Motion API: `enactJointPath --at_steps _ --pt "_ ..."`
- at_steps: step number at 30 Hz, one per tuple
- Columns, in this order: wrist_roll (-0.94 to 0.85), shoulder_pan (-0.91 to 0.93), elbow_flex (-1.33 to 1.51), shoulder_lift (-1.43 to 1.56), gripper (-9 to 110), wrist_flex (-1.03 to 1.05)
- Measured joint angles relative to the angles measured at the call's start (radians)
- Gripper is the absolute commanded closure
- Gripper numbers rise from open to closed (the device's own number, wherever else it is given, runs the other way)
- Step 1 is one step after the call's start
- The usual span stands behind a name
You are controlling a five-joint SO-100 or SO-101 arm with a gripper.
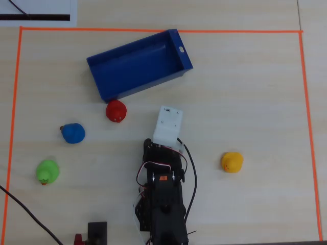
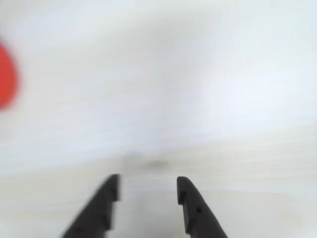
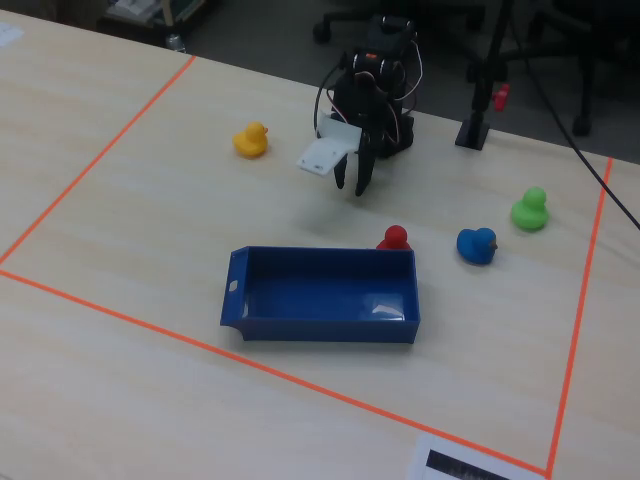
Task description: Grasp red duck and put it into box.
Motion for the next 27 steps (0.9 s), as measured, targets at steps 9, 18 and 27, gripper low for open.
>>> enactJointPath --at_steps 9,18,27 --pt "0.089 -0.089 -0.565 -0.511 60 0.012" --pt "0.204 -0.31 -0.868 -0.986 58 0.066" --pt "0.238 -0.376 -0.902 -1.212 58 -0.071"
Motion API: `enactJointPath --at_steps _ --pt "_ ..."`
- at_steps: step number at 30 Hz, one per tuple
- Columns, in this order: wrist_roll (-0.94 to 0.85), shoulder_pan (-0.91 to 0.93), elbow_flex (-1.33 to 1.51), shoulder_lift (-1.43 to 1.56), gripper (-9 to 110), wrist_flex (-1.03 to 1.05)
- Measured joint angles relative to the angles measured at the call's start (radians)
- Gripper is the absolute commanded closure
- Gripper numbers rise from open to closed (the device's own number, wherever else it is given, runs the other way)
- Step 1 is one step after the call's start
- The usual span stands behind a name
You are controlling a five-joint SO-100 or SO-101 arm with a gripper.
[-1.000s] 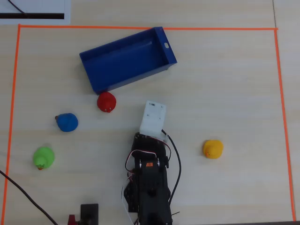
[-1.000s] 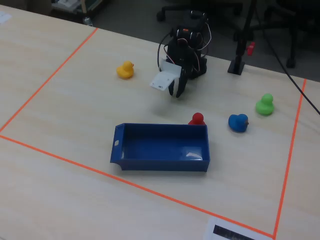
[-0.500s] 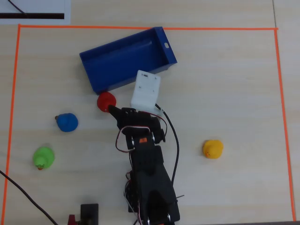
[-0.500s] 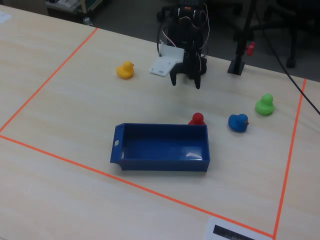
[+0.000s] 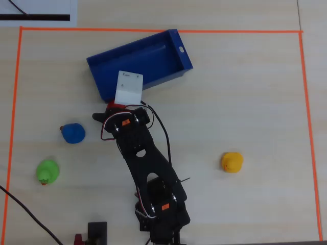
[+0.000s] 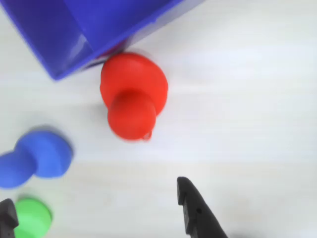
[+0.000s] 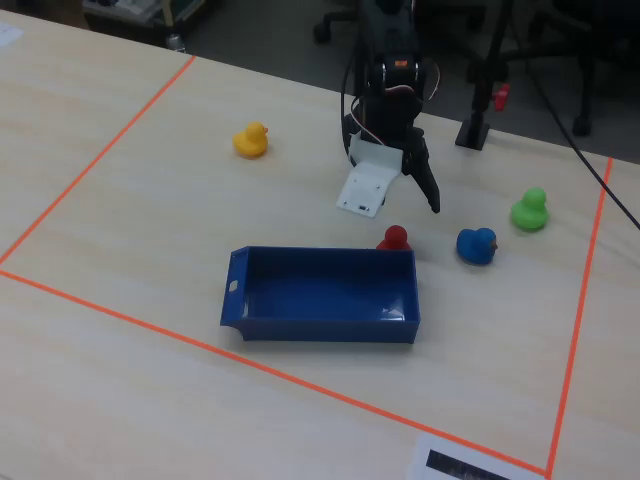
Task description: Grasp red duck and put it into box.
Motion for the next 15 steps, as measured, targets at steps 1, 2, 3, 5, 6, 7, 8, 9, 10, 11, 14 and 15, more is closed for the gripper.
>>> enactJointPath --at_steps 1,2,3,5,6,7,8,9,10,11,14,15 --pt "0.0 0.0 0.0 -0.02 57 -0.023" --pt "0.0 0.0 0.0 -0.038 57 -0.049" --pt "0.0 0.0 0.0 -0.049 57 -0.075" --pt "-0.006 0.002 0.0 -0.064 57 -0.12" --pt "-0.012 0.003 0.0 -0.074 57 -0.135" --pt "-0.017 0.003 0.0 -0.084 58 -0.149" --pt "-0.021 0.006 0.002 -0.091 58 -0.158" --pt "-0.025 0.012 0.006 -0.095 58 -0.164" --pt "-0.029 0.017 0.012 -0.1 58 -0.17" --pt "-0.031 0.023 0.02 -0.103 58 -0.179" --pt "-0.04 0.031 0.052 -0.112 58 -0.213" --pt "-0.043 0.031 0.061 -0.117 58 -0.225"
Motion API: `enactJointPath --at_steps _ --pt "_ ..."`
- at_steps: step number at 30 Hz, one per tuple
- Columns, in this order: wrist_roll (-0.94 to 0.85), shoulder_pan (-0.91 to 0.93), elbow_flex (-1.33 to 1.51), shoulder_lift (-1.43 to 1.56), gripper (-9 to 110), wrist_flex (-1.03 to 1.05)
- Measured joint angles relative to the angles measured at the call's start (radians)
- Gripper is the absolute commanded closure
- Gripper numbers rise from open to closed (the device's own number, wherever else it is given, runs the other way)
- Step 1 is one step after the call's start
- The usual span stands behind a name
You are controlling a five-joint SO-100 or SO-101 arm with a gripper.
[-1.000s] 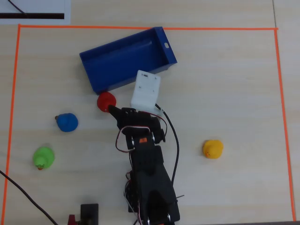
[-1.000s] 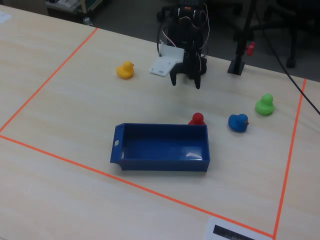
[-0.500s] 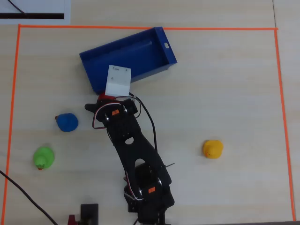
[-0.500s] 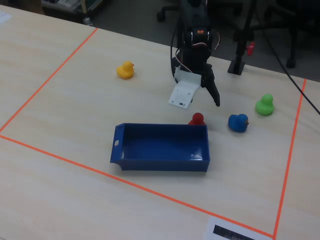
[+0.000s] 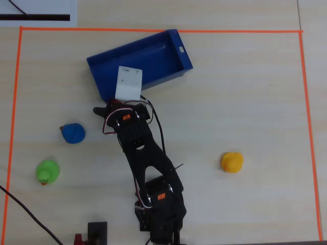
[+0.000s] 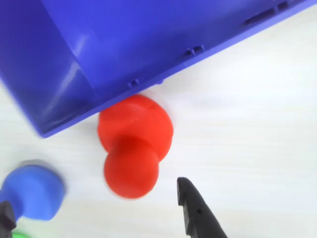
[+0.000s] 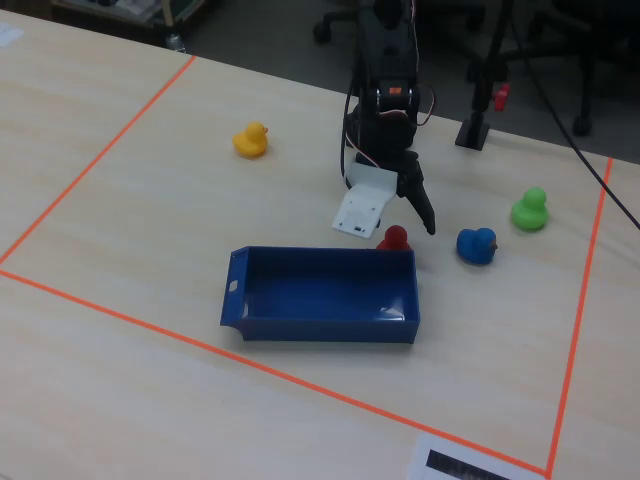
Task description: Grasp red duck and put it into box.
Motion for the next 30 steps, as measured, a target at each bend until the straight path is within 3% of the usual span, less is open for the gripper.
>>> enactJointPath --at_steps 17,26,30 --pt "-0.012 0.017 0.031 -0.087 61 -0.104" --pt "-0.017 0.034 0.06 -0.1 70 -0.152" --pt "-0.023 0.035 0.067 -0.104 84 -0.164"
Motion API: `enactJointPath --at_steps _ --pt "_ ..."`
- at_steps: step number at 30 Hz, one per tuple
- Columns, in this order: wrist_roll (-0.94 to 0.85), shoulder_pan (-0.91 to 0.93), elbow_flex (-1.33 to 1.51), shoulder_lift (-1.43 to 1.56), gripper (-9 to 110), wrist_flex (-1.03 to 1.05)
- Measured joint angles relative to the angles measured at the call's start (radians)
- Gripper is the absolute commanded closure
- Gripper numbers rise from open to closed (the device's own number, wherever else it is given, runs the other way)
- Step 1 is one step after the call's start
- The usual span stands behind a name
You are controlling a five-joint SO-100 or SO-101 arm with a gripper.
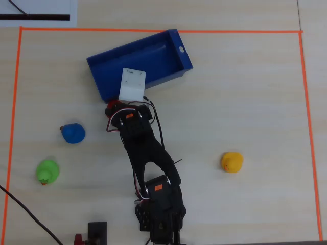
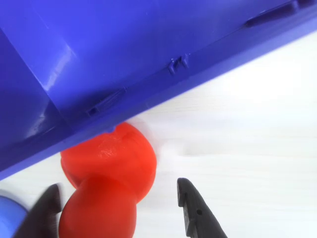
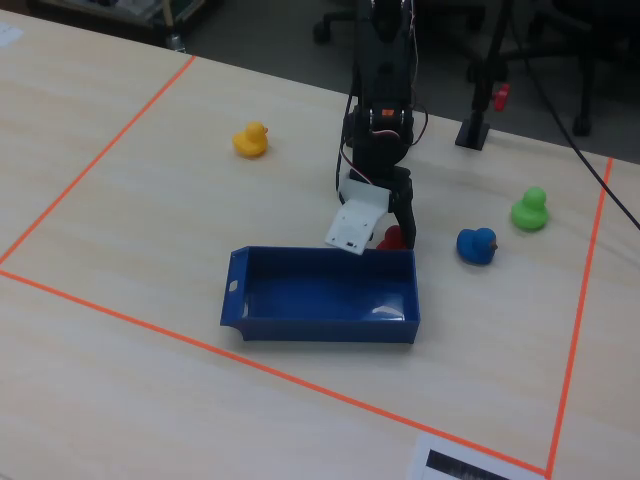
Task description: Grasp red duck and put it into box.
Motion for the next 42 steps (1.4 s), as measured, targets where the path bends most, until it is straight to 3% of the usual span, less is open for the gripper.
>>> enactJointPath --at_steps 2,4,10,13,18,23,32,36,42 --pt "0.0 0.0 0.006 -0.002 97 -0.011" --pt "0.0 -0.002 0.009 0.008 101 -0.026" --pt "0.026 0.003 0.006 -0.002 101 -0.043" --pt "0.026 0.035 -0.046 0.017 101 0.063" --pt "0.014 0.147 -0.316 0.16 101 0.299" --pt "0.061 0.149 -0.541 0.209 101 0.336" --pt "0.121 0.103 -0.482 -0.017 101 -0.002" --pt "0.121 0.109 -0.486 -0.152 101 -0.051" --pt "0.121 0.141 -0.555 -0.307 85 -0.021"
